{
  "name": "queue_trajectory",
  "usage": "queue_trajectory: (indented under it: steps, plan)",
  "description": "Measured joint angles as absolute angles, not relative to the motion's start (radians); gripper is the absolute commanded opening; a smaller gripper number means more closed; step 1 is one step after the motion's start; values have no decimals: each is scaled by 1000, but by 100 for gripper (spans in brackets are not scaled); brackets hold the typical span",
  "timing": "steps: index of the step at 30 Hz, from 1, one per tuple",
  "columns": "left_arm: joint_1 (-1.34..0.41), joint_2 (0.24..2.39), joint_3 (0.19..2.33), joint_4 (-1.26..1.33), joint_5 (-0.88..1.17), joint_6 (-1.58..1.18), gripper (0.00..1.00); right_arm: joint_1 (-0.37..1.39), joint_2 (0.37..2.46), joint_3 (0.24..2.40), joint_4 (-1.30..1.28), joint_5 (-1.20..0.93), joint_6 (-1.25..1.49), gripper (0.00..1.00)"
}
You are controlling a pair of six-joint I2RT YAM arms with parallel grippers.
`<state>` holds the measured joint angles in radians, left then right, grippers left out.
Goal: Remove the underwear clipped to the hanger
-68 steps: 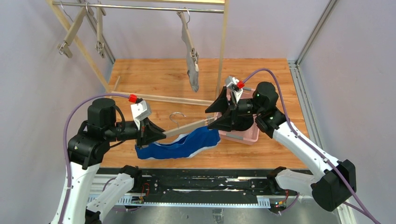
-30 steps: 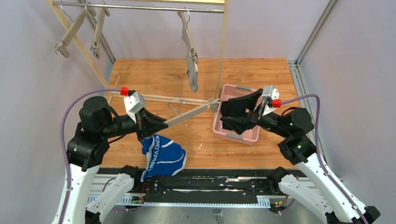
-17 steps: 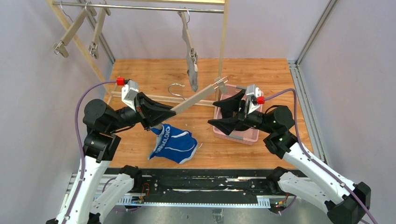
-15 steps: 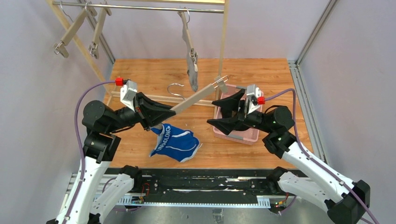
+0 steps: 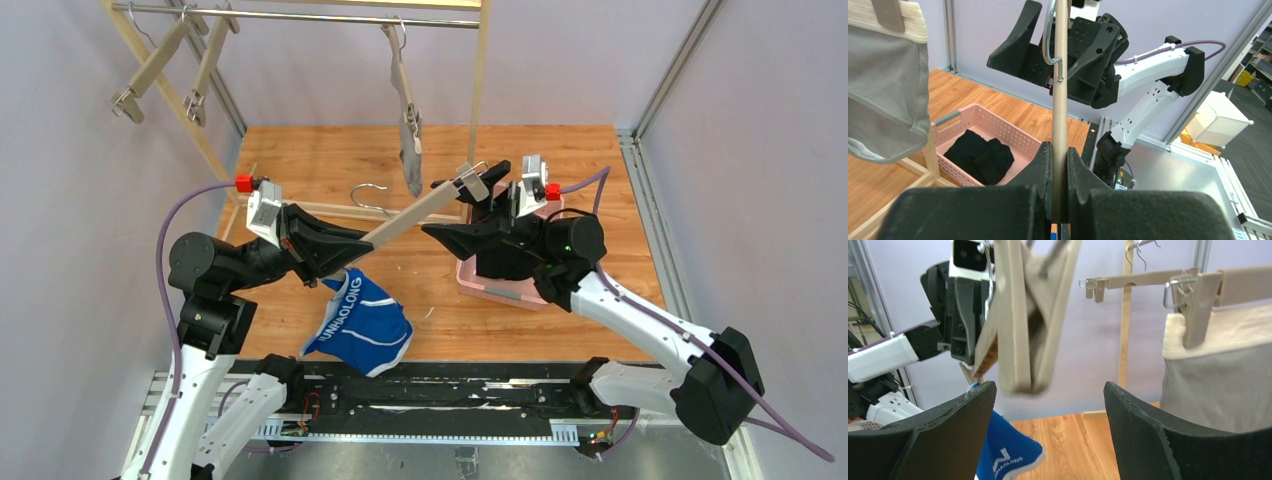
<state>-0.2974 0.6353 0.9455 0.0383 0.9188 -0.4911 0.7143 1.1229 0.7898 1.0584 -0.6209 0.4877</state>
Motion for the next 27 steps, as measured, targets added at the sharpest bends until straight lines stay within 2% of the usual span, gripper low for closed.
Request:
queue_trajectory:
  steps: [10, 18, 27]
  plan:
    - [-297, 636, 905, 50, 898, -486, 0, 749, 1225, 876, 1201, -625, 545, 79]
    - [-297, 648, 891, 97, 884, -492, 0, 760, 1284, 923, 1239, -625, 577, 66]
    - [-297, 660, 871, 175, 864, -526, 0, 768, 1317, 938, 1242, -626, 595, 63]
